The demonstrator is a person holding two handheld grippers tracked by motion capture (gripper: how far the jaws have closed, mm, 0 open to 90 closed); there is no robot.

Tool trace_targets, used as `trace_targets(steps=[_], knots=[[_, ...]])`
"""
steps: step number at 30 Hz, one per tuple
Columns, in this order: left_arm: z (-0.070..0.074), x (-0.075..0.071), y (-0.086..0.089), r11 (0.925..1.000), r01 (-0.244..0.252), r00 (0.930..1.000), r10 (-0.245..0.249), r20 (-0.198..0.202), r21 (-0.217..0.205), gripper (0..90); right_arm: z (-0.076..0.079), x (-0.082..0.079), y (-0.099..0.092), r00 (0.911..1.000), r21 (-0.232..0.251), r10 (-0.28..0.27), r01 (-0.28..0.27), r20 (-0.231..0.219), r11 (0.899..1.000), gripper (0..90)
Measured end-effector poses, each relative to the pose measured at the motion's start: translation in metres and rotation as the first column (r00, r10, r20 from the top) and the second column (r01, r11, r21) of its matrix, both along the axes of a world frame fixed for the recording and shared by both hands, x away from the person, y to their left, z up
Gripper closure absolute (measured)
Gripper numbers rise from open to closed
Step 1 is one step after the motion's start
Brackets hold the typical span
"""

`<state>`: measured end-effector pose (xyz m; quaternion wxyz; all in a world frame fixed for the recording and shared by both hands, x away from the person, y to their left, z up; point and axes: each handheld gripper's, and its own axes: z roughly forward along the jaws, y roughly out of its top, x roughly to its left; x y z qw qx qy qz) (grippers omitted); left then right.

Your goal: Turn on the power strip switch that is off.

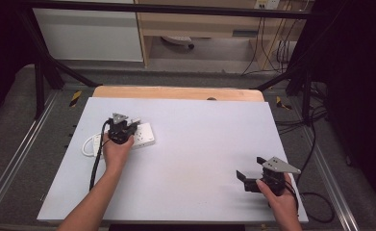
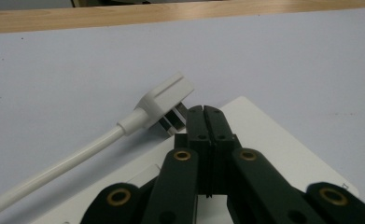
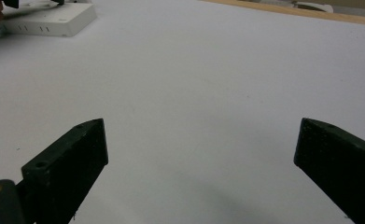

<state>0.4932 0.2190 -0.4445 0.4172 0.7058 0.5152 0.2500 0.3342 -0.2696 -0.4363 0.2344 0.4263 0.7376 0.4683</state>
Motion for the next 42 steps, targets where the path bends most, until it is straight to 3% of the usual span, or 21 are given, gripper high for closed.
trace_targets(steps=[21,32,37,42], knots=[[-0.0004,0.0001,0.0007,1.0000,0.008,1.0000,-0.008,0.000,0.003,90.0,-0.0003,-0.0001,0.0000,1.0000,-0.005,0.003,-0.003,-0.001,1.000,3.3],[-0.0006,-0.0016,0.0028,0.9993,-0.014,0.9999,0.014,0.000,0.035,90.0,-0.0001,-0.0005,-0.0006,1.0000,-0.002,0.002,-0.002,0.000,1.000,3.2],[-0.0008,-0.0030,0.0042,0.9991,0.036,0.9993,-0.036,-0.002,0.022,90.0,-0.0001,-0.0003,-0.0011,1.0000,0.000,0.001,-0.001,0.000,1.000,3.2],[0.0000,-0.0026,0.0030,0.9992,0.040,0.9992,-0.040,-0.003,0.000,90.0,-0.0001,-0.0001,0.0000,1.0000,-0.002,0.001,-0.001,0.001,1.000,3.2]])
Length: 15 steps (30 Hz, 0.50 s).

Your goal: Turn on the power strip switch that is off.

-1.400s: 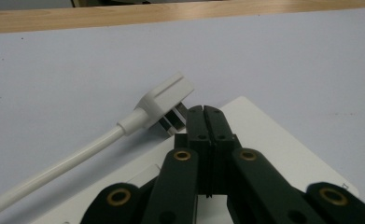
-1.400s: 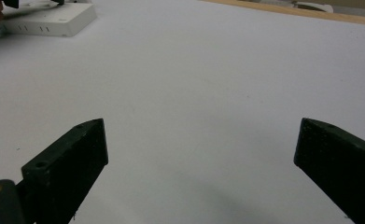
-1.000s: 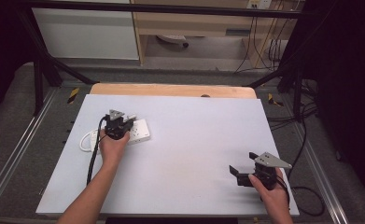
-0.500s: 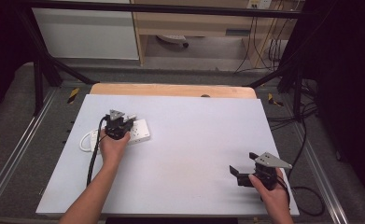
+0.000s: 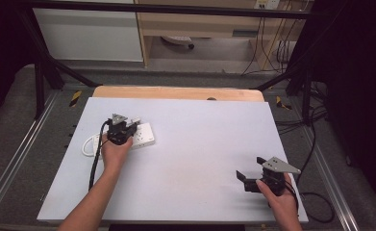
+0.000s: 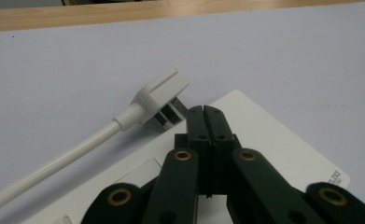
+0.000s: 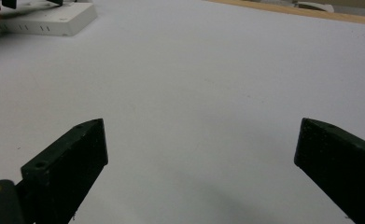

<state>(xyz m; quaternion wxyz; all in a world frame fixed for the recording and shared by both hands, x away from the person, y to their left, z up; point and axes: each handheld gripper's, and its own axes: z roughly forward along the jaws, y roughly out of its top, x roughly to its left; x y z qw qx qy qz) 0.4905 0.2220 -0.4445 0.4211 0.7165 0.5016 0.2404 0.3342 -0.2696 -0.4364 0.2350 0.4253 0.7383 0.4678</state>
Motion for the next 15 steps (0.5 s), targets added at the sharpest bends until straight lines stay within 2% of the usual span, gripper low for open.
trace_targets(steps=[15], knots=[[0.0042,-0.0003,-0.0012,0.9994,0.024,0.9994,-0.024,0.025,-0.024,90.0,0.0004,-0.0005,-0.0014,1.0000,0.007,-0.008,0.008,0.002,1.000,3.2]])
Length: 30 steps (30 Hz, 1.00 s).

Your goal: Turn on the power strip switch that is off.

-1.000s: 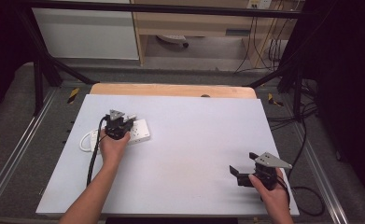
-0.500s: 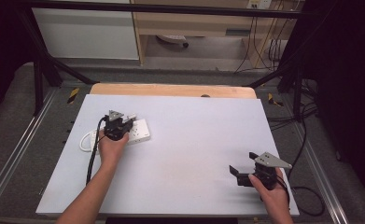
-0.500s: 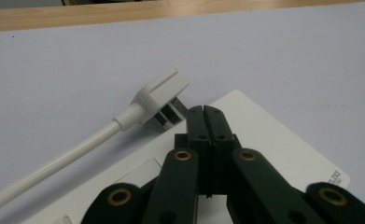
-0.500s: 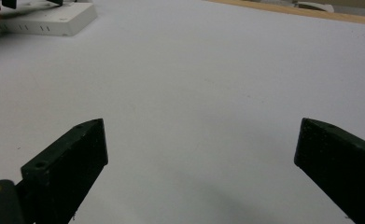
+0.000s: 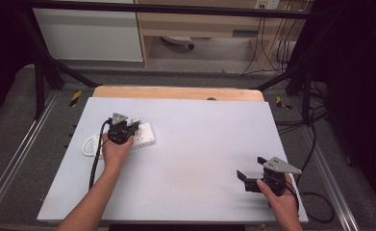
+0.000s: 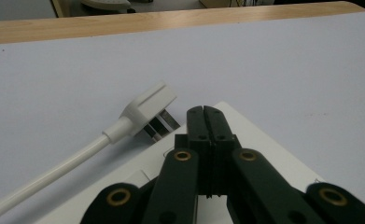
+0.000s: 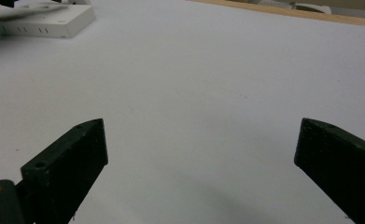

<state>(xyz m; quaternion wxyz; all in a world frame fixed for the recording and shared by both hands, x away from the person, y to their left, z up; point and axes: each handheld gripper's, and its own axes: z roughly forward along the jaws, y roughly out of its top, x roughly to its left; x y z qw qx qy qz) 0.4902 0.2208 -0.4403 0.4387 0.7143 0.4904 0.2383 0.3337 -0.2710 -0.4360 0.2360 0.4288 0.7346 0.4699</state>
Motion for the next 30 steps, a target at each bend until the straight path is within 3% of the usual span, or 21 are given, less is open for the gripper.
trace_targets(steps=[8,12,18,22,24,30], knots=[[0.001,0.001,-0.001,1.0000,-0.004,1.0000,0.004,0.007,-0.005,86.9,0.000,0.001,0.000,1.0000,-0.004,0.005,-0.005,0.002,1.000,3.2],[0.003,0.000,0.000,1.0000,-0.006,0.9998,0.006,0.021,-0.005,78.9,0.000,0.001,0.000,1.0000,-0.003,0.003,-0.003,0.000,1.000,3.2],[0.007,-0.001,-0.001,0.9995,-0.008,0.9992,0.009,0.038,-0.032,54.0,0.000,0.001,0.000,1.0000,-0.005,0.005,-0.005,0.004,1.000,3.2],[0.009,-0.002,-0.004,0.9999,0.009,0.9979,-0.008,0.064,-0.011,34.3,0.000,0.001,0.000,1.0000,-0.005,0.005,-0.005,0.004,1.000,3.2],[0.010,-0.003,-0.005,0.9992,0.013,0.9985,-0.011,0.053,-0.037,25.5,0.000,0.001,0.000,1.0000,-0.005,0.007,-0.007,0.003,1.000,3.1],[0.014,-0.007,-0.007,0.9964,0.051,0.9974,-0.048,0.054,-0.067,14.7,0.000,0.001,0.001,1.0000,-0.005,0.007,-0.007,0.001,1.000,3.0]])
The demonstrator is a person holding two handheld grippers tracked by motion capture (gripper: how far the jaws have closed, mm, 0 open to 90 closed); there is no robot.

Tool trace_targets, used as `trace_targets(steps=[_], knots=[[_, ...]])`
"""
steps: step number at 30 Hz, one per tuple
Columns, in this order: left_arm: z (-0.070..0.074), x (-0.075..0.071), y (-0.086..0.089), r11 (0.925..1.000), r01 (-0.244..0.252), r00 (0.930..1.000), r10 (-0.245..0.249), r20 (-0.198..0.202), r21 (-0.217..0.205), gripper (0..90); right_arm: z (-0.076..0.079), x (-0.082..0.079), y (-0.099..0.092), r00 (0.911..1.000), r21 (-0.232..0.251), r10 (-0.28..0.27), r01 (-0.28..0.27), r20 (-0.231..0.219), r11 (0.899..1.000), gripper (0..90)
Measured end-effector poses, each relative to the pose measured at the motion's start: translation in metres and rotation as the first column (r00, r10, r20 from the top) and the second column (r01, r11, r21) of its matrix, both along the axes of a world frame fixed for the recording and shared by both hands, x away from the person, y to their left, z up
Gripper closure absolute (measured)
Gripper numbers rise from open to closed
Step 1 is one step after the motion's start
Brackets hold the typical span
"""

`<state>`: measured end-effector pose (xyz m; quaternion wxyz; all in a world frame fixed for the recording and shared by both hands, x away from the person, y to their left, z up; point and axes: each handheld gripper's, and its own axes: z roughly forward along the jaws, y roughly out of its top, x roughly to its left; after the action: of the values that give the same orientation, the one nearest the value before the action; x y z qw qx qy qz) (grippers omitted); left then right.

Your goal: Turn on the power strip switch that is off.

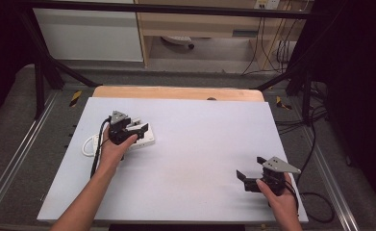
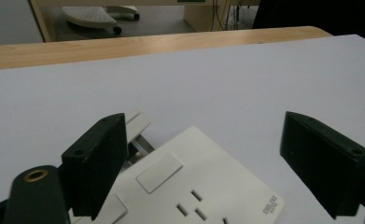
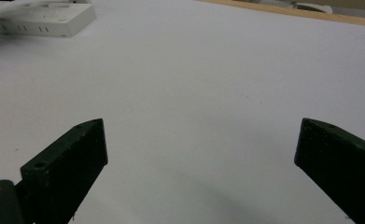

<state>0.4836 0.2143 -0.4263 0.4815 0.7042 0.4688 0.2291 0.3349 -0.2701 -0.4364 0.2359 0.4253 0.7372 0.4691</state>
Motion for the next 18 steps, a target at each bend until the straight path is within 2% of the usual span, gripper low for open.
trace_targets(steps=[10,18], knots=[[0.009,-0.011,-0.006,0.9987,0.050,0.9987,-0.050,0.006,0.007,10.2,0.001,-0.001,0.000,0.9999,0.010,0.012,-0.012,0.010,1.000,2.2],[0.017,-0.016,-0.007,0.9978,0.067,0.9977,-0.067,0.015,-0.003,9.5,0.001,-0.001,0.000,0.9999,0.008,0.012,-0.012,0.011,1.000,2.1]])
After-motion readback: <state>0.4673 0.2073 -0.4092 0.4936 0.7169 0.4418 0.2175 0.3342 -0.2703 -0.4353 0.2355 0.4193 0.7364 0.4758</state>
